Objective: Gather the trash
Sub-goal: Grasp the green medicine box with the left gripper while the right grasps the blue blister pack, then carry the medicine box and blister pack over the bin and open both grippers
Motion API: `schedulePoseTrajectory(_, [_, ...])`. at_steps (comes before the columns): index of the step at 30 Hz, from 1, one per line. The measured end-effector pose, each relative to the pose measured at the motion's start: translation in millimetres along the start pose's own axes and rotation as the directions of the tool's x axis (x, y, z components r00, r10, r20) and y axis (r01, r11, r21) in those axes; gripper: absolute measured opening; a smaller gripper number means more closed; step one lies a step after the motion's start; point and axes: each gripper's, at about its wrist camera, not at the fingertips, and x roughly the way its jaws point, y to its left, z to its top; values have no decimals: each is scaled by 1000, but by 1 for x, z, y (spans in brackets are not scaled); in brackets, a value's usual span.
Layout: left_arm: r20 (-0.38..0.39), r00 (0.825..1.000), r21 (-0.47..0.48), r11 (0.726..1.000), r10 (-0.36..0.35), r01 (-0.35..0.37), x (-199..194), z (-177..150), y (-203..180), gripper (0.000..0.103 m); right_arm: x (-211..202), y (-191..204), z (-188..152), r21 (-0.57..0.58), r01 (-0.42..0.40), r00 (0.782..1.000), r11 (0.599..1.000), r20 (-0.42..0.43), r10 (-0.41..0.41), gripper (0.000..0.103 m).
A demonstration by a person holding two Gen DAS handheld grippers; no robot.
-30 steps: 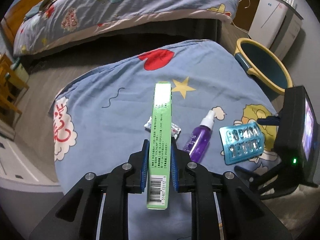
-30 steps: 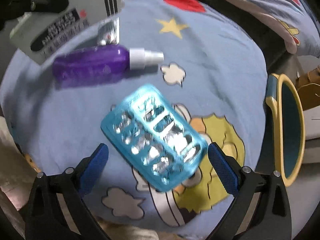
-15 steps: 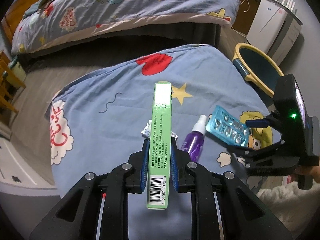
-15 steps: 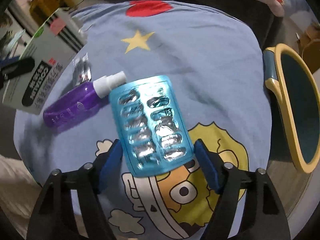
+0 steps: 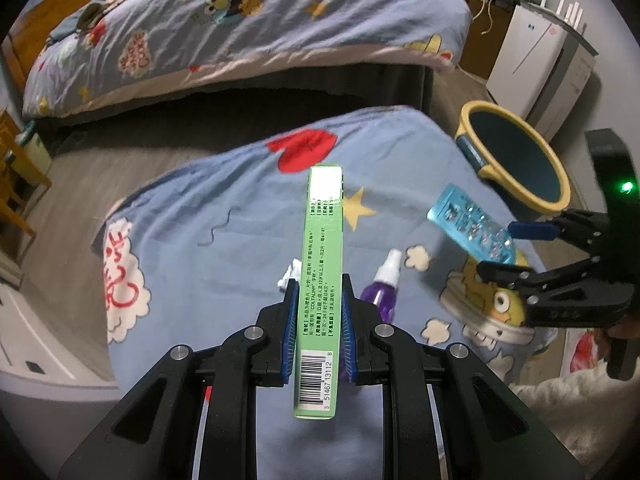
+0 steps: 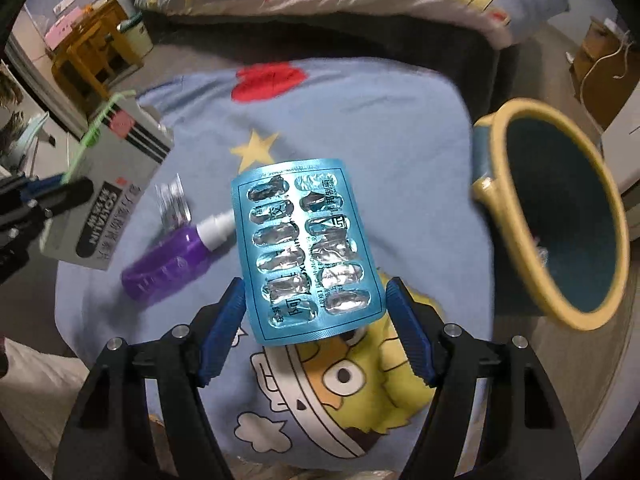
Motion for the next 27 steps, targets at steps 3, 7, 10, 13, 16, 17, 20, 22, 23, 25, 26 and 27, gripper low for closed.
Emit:
schedulePoseTrajectory(3, [37, 999, 22, 1000, -2, 1, -9, 9, -8, 21, -25, -11, 11, 16, -1, 999, 1000, 32, 0, 70])
schedulePoseTrajectory(7, [73, 997, 48, 999, -18, 15, -18, 20, -20, 21, -69, -25, 29, -2, 32, 997, 999, 77, -32, 70])
schedulePoseTrajectory(10, [89, 996, 67, 998, -20, 15, -21, 24, -28, 21, -89, -40, 33, 1, 58, 993, 998, 103, -58, 70])
schedulePoseTrajectory(13, [92, 995, 82, 996, -27, 19, -22, 27, -39, 21, -94, -58, 29, 42, 47, 991, 998, 125, -52, 70])
schedulePoseTrajectory(16, [93, 995, 97, 995, -29, 20, -20, 31, -48, 21, -90, -79, 28, 121, 3, 991, 993, 132, -19, 70])
schedulePoseTrajectory(17, [96, 995, 108, 994, -28, 17, -20, 33, -55, 21, -91, -86, 29, 135, -2, 990, 991, 139, -17, 70])
schedulePoseTrajectory(20, [102, 994, 126, 992, -37, 24, -19, 39, -68, 21, -92, -105, 32, 173, 1, 987, 985, 156, -29, 70])
schedulePoseTrajectory(22, [105, 993, 134, 990, -46, 31, -19, 43, -77, 21, -93, -121, 32, 208, -6, 986, 978, 166, -30, 70])
schedulePoseTrajectory(23, [109, 993, 146, 989, -48, 32, -18, 46, -83, 21, -95, -128, 32, 220, -3, 985, 976, 170, -36, 70])
schedulePoseTrajectory(25, [116, 992, 174, 984, -49, 28, -17, 53, -97, 21, -96, -143, 32, 248, 8, 982, 969, 179, -53, 70])
schedulePoseTrajectory(26, [119, 992, 181, 983, -50, 28, -16, 56, -101, 21, -97, -149, 31, 260, 8, 982, 965, 181, -57, 70])
schedulePoseTrajectory(27, [122, 991, 190, 981, -53, 29, -14, 60, -108, 21, -96, -156, 31, 275, 8, 981, 961, 182, -61, 70])
